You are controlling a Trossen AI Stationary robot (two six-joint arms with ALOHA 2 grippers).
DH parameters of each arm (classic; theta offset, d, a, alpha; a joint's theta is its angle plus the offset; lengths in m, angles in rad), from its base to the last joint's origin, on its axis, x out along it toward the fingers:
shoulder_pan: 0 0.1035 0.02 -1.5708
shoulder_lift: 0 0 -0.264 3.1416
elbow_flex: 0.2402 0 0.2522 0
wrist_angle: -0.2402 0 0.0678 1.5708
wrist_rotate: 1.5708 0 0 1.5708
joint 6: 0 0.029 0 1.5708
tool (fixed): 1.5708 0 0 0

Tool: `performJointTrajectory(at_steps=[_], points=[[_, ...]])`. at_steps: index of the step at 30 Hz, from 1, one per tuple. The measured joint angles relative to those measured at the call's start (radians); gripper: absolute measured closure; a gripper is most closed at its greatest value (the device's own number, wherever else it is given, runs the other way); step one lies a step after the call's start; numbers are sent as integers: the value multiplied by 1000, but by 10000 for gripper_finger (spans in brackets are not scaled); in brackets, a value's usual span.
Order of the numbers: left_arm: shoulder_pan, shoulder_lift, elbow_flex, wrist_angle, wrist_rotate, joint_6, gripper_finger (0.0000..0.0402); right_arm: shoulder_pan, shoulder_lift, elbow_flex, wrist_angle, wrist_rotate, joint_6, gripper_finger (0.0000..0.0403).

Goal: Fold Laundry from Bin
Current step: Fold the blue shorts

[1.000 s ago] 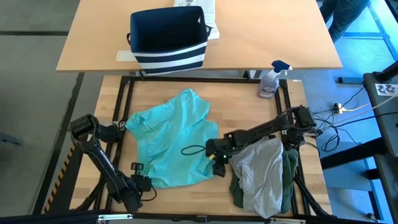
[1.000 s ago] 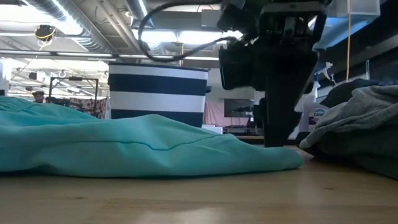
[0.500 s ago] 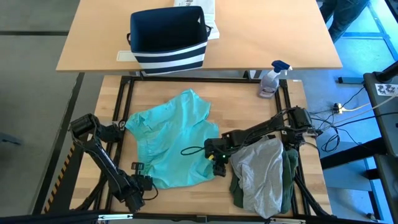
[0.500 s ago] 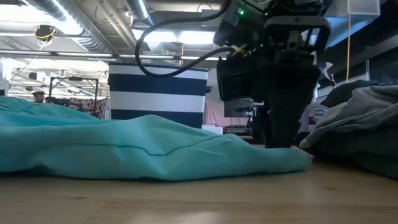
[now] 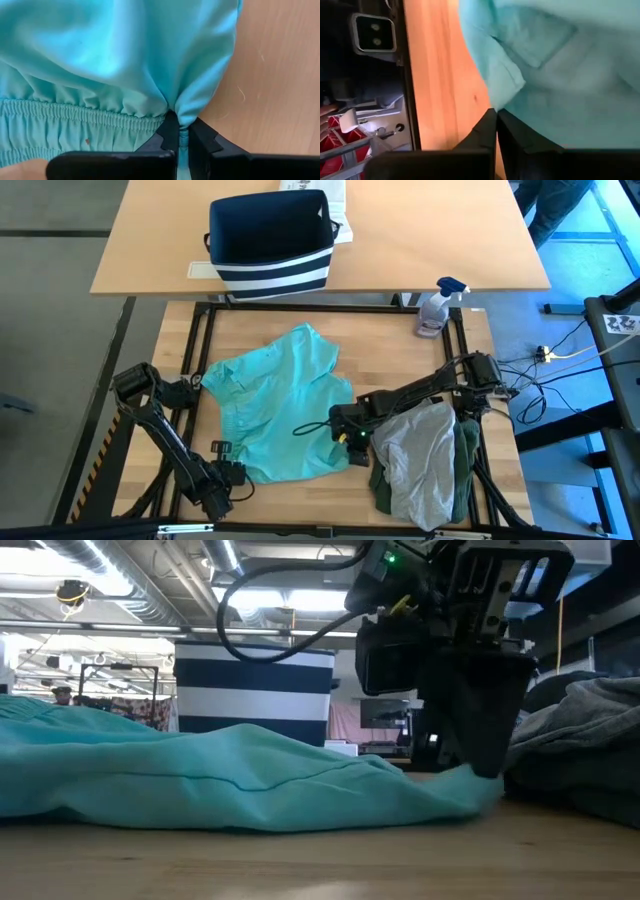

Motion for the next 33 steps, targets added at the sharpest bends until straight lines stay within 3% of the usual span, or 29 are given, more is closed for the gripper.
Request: performJointTrajectory(at_steps=[12, 21, 28, 33], points=[[1, 0, 0, 20, 26, -35, 390, 105, -91, 1, -188, 9, -51, 400], [1, 0, 0, 26, 27, -35, 390, 157, -125, 0, -185, -48, 9, 360], [3, 0, -1, 28, 29, -34, 390, 121, -137, 0, -76, 145, 11, 286], [7, 0, -1, 31, 38, -34, 390, 115, -114, 2, 4, 278, -3, 257]])
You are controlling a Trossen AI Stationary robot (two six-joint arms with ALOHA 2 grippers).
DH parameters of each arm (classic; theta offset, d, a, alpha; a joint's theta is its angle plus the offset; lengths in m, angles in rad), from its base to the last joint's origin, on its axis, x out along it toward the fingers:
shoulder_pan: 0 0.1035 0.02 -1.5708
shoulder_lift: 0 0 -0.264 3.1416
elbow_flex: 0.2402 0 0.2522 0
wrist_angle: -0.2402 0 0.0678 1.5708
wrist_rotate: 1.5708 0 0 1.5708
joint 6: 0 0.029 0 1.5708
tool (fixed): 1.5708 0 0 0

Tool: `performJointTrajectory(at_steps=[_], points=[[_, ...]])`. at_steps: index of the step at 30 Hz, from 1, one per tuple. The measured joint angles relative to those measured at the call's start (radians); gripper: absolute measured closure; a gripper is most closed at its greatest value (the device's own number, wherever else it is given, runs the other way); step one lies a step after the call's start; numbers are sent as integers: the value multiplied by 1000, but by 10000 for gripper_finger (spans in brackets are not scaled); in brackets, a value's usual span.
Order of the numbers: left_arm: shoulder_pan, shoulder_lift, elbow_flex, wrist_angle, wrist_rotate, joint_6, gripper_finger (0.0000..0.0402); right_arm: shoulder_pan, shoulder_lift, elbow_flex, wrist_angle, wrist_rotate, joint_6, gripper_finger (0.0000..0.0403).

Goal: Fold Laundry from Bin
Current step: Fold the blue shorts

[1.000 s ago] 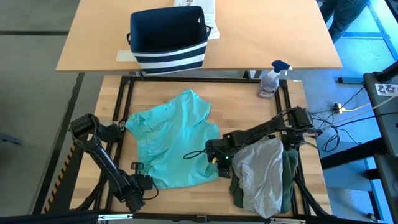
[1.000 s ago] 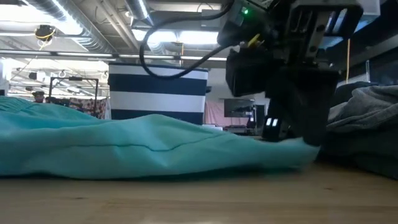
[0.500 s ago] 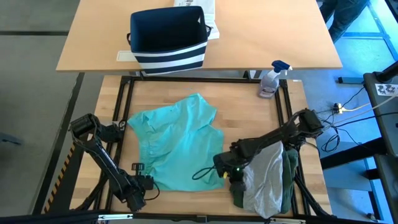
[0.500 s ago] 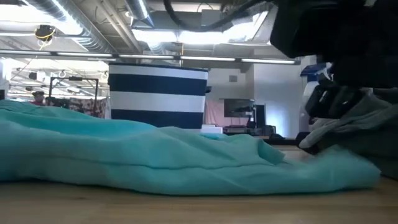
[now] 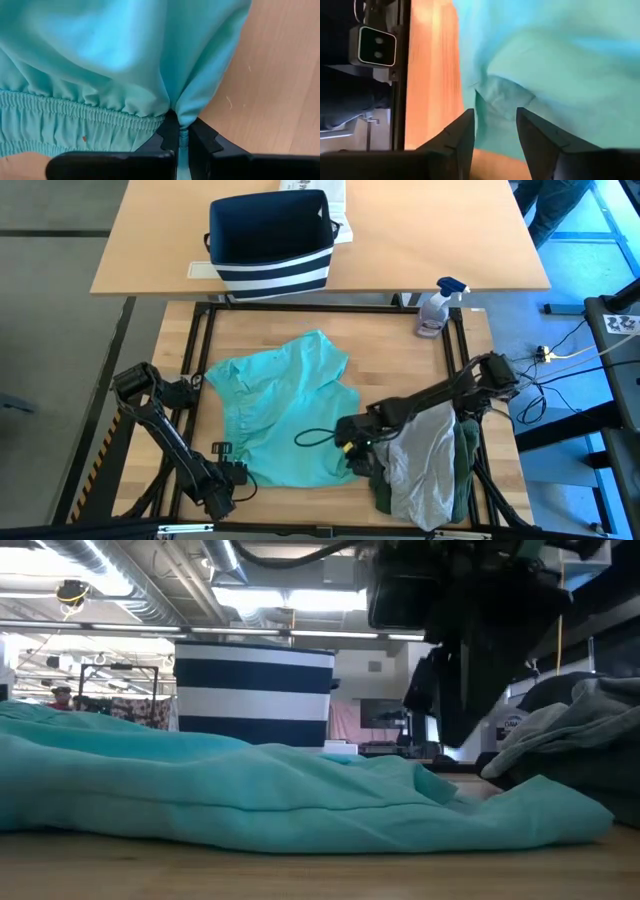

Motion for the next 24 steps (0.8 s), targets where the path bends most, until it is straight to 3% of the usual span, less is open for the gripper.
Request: performJointTrajectory(at_steps=[14, 24], points=[[4, 0, 0, 4, 4, 1, 390, 3, 91, 0, 67, 96, -31, 257], [5, 0, 0, 5, 5, 1, 390, 4, 91, 0, 122, 70, -25, 258]])
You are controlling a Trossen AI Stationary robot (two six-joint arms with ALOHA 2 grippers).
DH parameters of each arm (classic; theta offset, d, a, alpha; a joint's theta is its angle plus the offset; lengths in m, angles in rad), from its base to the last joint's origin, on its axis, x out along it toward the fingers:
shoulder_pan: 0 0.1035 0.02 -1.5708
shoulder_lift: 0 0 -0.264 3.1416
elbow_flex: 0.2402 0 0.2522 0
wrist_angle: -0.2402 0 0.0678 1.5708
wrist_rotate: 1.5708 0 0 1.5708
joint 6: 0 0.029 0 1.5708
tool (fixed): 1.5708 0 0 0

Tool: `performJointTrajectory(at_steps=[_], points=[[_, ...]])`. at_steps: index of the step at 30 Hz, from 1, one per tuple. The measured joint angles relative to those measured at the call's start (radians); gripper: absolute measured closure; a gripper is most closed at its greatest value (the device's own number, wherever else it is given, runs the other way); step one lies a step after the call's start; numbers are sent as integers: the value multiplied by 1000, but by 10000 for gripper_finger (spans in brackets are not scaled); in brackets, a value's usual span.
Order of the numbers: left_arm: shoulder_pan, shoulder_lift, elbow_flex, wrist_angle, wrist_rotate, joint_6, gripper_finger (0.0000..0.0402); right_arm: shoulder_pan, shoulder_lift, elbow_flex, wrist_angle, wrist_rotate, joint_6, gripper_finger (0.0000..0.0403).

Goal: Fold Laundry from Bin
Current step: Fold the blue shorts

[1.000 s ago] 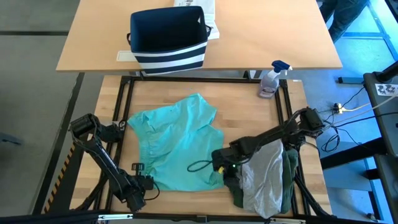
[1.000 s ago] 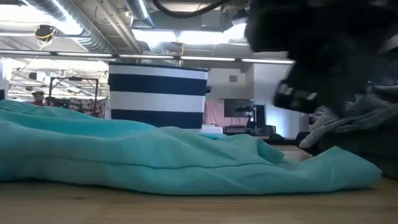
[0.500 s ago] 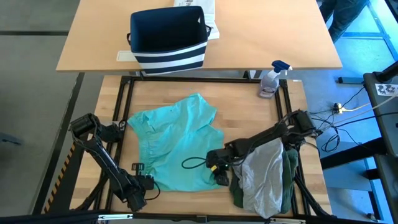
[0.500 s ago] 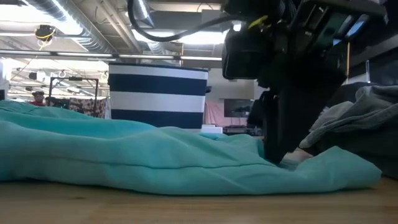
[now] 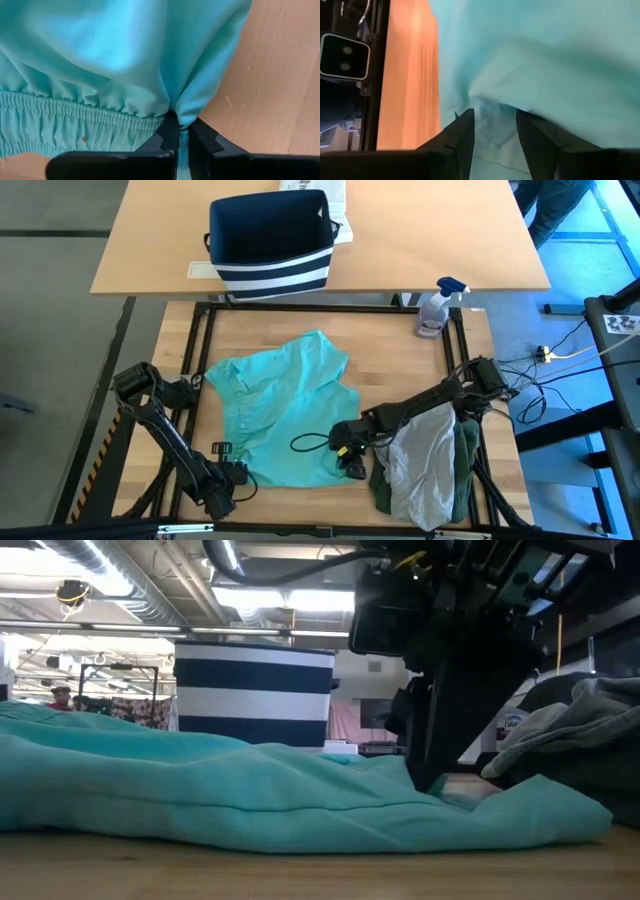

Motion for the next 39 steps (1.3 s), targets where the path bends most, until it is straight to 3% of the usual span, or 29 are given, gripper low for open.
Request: performJointTrajectory(at_steps=[7, 14, 17, 20, 26, 39], points=[[12, 0, 0, 1, 9, 1, 390, 26, 26, 0, -5, 4, -27, 255], [19, 0, 0, 2, 20, 1, 390, 51, 63, 5, 35, 18, 0, 191], [19, 0, 0, 2, 25, 1, 390, 53, 63, 5, 42, 46, -8, 188], [20, 0, 0, 2, 25, 1, 390, 51, 59, 3, 37, 55, -7, 231], [20, 0, 0, 6, 28, 1, 390, 48, 54, 22, -62, 17, -1, 385], [20, 0, 0, 12, 33, 0, 390, 52, -35, 155, -398, 17, 2, 396]])
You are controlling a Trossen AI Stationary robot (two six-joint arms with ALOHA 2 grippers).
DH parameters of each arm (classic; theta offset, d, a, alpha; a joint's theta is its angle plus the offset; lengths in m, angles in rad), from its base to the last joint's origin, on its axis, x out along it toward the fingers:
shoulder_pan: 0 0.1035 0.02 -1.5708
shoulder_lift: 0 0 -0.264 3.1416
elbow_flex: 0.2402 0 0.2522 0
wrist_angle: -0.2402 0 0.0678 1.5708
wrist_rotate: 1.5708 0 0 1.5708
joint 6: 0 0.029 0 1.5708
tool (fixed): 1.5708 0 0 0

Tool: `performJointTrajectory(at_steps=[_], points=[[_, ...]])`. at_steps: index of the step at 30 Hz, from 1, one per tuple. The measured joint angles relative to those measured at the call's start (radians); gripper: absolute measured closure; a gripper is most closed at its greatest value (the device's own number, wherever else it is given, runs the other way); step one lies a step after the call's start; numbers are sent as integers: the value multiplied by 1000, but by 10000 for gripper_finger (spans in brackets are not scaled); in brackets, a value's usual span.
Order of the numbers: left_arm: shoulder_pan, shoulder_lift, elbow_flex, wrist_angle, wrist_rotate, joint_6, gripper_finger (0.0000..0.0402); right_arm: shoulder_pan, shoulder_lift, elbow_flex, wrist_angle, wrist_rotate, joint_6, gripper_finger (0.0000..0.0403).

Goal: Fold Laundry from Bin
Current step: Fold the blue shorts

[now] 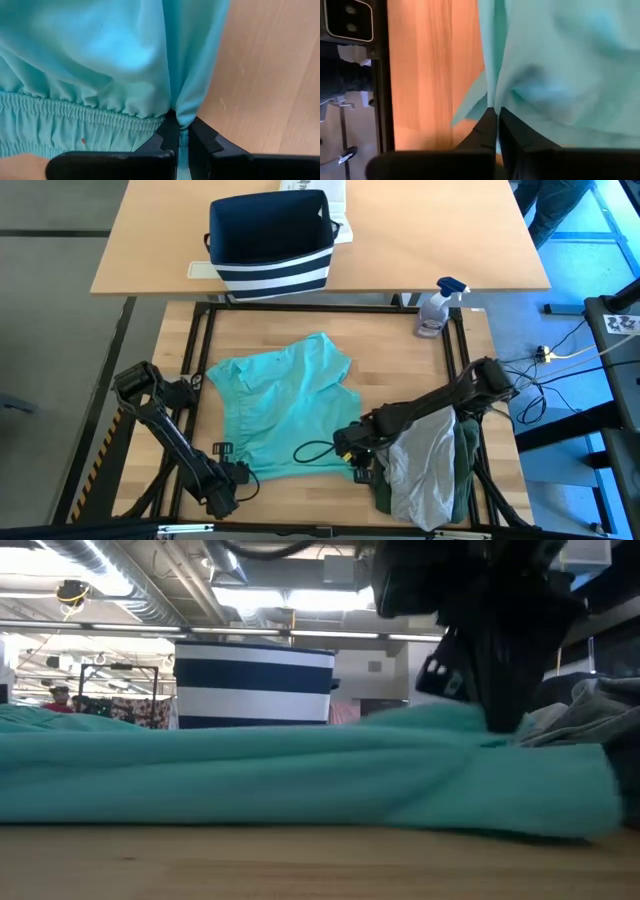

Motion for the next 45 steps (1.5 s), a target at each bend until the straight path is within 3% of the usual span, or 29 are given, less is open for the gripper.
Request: performJointTrajectory(at_steps=[6, 10, 15, 21, 25, 32, 45], points=[[0, 0, 0, 4, 1, 0, 390, 0, -57, 3, -11, -4, 38, 390], [0, 0, 0, 4, 1, 7, 390, 7, -56, 2, 13, -37, 51, 361], [0, 0, 0, 4, 4, 8, 390, 25, -56, 3, 105, -42, 116, 281], [0, 0, 0, 7, 11, 9, 390, 73, -56, 3, 185, 102, 123, 172], [0, 0, 0, 13, 16, 9, 390, 122, -56, 3, 223, 213, 29, 128], [0, 0, 0, 37, 26, 7, 390, 206, 21, 4, 209, 329, -112, 114], [9, 0, 0, 85, 60, 7, 390, 277, 168, 10, 208, 449, -137, 113]])
